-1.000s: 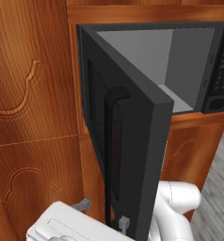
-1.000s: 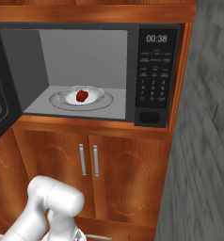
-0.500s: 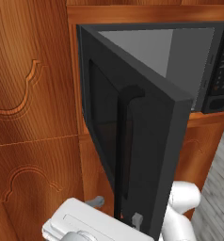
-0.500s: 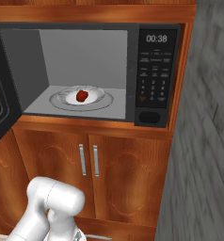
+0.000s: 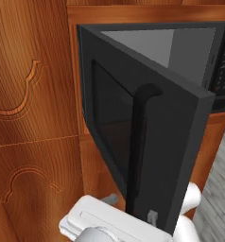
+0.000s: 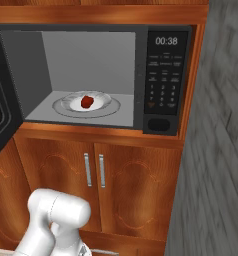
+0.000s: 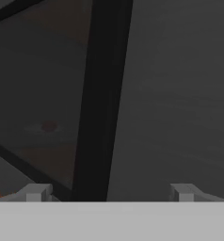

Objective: Pick the bell pepper from the counter and place it in the microwave. Then turn on the microwave.

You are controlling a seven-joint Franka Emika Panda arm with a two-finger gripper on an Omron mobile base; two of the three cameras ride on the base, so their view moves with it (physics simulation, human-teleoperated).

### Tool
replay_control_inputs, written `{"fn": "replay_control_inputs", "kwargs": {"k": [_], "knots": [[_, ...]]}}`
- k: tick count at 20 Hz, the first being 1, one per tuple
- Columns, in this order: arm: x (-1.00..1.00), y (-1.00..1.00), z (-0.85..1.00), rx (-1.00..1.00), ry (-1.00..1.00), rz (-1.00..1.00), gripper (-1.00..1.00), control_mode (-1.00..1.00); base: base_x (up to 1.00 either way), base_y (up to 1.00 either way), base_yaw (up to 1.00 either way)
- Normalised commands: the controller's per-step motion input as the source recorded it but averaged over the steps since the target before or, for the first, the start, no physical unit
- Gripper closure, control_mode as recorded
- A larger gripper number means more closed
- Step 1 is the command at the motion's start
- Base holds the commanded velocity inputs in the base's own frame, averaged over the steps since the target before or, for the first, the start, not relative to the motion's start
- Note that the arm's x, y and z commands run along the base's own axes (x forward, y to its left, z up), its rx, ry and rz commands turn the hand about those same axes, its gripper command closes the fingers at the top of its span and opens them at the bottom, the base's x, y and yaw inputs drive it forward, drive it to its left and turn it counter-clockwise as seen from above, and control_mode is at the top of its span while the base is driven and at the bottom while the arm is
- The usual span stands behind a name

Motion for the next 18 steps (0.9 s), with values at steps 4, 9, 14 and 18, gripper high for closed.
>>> {"fn": "replay_control_inputs", "kwargs": {"k": [4, 9, 14, 18], "knots": [[0.0, -0.24, 0.0, 0.0, 0.0, 0.0, -1.0, -1.0, 0.0, 0.0, 0.0], [0.0, -0.23, 0.0, 0.0, 0.0, 0.0, -1.0, -1.0, 0.0, 0.0, 0.0], [0.0, -0.26, 0.0, 0.0, 0.0, 0.0, -1.0, -1.0, 0.0, 0.0, 0.0], [0.0, -0.3, 0.0, 0.0, 0.0, 0.01, -1.0, -1.0, 0.0, 0.0, 0.0]]}}
